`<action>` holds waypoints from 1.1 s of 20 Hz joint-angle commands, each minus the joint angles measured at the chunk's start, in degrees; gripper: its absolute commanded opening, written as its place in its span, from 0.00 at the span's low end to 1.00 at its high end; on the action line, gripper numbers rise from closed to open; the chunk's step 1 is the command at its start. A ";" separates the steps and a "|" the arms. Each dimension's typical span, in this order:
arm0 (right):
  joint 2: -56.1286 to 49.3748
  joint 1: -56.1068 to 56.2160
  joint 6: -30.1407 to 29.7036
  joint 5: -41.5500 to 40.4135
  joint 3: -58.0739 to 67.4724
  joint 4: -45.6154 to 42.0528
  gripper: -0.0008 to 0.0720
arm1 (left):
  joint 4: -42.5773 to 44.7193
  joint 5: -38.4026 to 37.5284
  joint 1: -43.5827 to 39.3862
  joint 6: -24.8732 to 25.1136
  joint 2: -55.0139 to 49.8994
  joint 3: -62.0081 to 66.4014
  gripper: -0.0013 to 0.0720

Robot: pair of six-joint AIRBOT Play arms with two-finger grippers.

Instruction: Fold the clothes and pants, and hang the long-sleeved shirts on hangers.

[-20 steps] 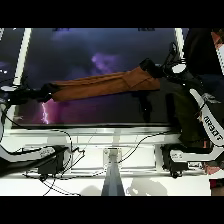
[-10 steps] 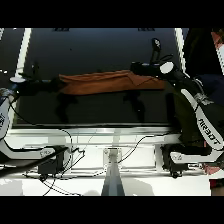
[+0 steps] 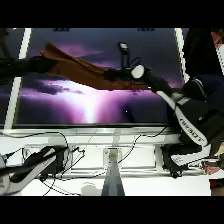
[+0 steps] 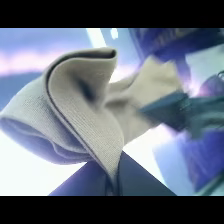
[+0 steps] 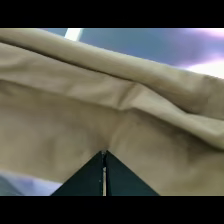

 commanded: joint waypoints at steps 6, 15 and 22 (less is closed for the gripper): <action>-10.10 13.70 8.26 -4.33 18.23 0.35 0.03 | 0.66 0.57 0.42 -0.22 11.28 0.33 0.04; -9.92 13.05 9.07 6.91 19.87 -8.04 0.03 | 0.42 1.99 -1.49 -1.20 5.38 0.13 0.04; -4.11 -8.31 9.11 20.06 19.87 -16.55 0.03 | -10.54 8.35 -18.69 -1.49 -9.92 0.13 0.04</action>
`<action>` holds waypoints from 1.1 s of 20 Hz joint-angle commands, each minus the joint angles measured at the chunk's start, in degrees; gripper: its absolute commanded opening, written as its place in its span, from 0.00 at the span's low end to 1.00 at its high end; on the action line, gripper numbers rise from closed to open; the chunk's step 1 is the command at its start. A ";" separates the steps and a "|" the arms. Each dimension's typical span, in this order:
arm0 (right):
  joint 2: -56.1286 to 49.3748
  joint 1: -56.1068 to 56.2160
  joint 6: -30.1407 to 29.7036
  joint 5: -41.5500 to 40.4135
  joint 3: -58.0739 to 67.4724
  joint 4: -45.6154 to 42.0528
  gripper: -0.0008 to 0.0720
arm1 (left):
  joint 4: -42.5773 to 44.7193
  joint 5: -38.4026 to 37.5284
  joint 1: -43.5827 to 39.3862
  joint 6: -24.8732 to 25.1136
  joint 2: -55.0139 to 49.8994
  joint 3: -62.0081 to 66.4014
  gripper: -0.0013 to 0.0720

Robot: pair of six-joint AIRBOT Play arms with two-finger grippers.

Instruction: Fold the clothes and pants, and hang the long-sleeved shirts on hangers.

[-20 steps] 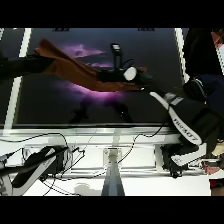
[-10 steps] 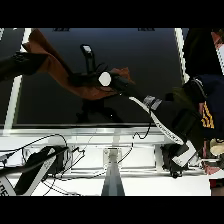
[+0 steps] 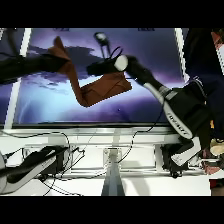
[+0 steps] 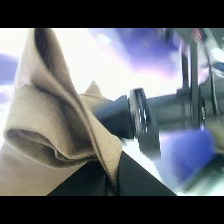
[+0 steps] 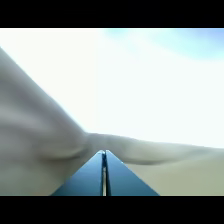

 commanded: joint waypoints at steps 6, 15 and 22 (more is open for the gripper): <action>3.26 -21.38 -0.09 18.16 0.02 -3.04 0.03 | -14.69 23.63 -27.36 -0.13 -22.27 0.00 0.96; 0.59 -28.74 -8.09 24.11 -3.74 -7.89 0.03 | -17.29 18.38 -23.98 3.43 -21.00 0.00 0.96; -9.77 -29.66 -34.73 38.16 -7.56 24.06 0.15 | -17.29 16.48 -23.47 5.31 -16.37 0.00 0.96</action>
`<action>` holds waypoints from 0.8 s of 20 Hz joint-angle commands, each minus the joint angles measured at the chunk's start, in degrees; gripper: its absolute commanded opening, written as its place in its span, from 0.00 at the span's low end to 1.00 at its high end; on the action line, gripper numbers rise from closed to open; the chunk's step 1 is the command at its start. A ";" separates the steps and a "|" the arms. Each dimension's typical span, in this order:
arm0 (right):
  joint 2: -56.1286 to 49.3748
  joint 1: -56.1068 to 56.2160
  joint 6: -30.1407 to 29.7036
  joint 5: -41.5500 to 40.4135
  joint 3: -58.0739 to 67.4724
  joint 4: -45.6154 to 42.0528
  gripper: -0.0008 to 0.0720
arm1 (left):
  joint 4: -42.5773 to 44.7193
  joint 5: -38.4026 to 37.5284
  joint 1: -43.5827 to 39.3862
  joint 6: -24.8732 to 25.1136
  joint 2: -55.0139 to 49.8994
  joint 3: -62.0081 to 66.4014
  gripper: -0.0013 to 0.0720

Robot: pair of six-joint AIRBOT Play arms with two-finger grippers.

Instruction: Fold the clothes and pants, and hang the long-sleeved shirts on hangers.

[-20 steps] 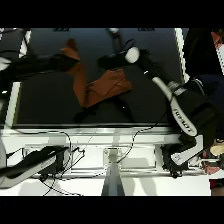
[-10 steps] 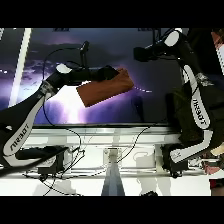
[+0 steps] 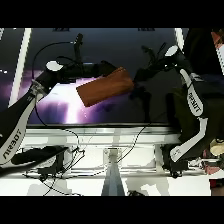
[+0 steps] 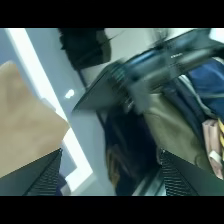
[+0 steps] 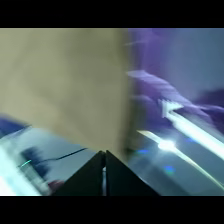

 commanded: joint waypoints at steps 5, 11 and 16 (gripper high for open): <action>-2.89 1.31 4.17 -18.84 -0.83 6.56 0.88 | -0.07 -0.70 0.22 0.70 1.27 0.00 0.96; -5.07 2.82 14.82 -17.33 -0.83 -1.14 0.86 | -0.07 -0.70 0.22 0.72 1.27 0.00 0.96; -8.28 4.76 14.23 -5.22 -0.83 2.97 0.77 | -0.04 -0.66 0.22 4.35 1.27 0.00 0.96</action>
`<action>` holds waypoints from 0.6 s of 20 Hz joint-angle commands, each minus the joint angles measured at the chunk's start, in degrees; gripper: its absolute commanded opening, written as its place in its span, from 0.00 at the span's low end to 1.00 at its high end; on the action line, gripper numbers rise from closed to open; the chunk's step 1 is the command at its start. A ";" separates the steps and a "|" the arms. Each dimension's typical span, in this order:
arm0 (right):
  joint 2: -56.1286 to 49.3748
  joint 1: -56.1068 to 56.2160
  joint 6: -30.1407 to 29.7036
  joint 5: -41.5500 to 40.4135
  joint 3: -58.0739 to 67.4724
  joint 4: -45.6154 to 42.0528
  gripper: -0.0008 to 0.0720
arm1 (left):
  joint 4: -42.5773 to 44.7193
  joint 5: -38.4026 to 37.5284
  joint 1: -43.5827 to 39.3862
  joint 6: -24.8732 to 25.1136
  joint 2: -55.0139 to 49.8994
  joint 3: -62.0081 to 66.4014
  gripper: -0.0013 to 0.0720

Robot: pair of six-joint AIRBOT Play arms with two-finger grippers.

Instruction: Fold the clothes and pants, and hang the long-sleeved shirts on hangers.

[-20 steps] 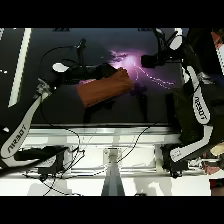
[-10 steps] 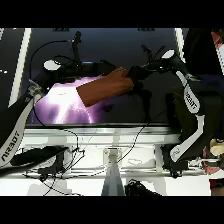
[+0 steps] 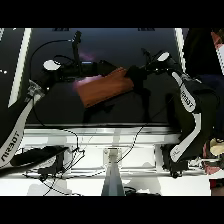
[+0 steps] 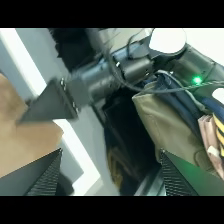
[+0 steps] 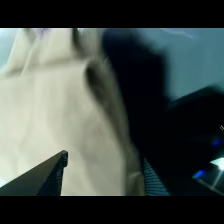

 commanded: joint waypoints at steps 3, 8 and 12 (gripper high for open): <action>-1.46 5.40 -3.65 4.26 0.42 1.20 0.68 | 0.02 0.04 0.02 1.60 0.04 0.00 0.96; -0.31 9.05 -4.66 5.35 7.87 0.28 0.03 | 5.38 -1.01 2.89 1.57 1.29 0.13 0.96; 6.88 4.66 0.59 9.79 17.97 -9.49 0.03 | 21.88 -2.40 9.94 -0.52 9.31 0.13 0.79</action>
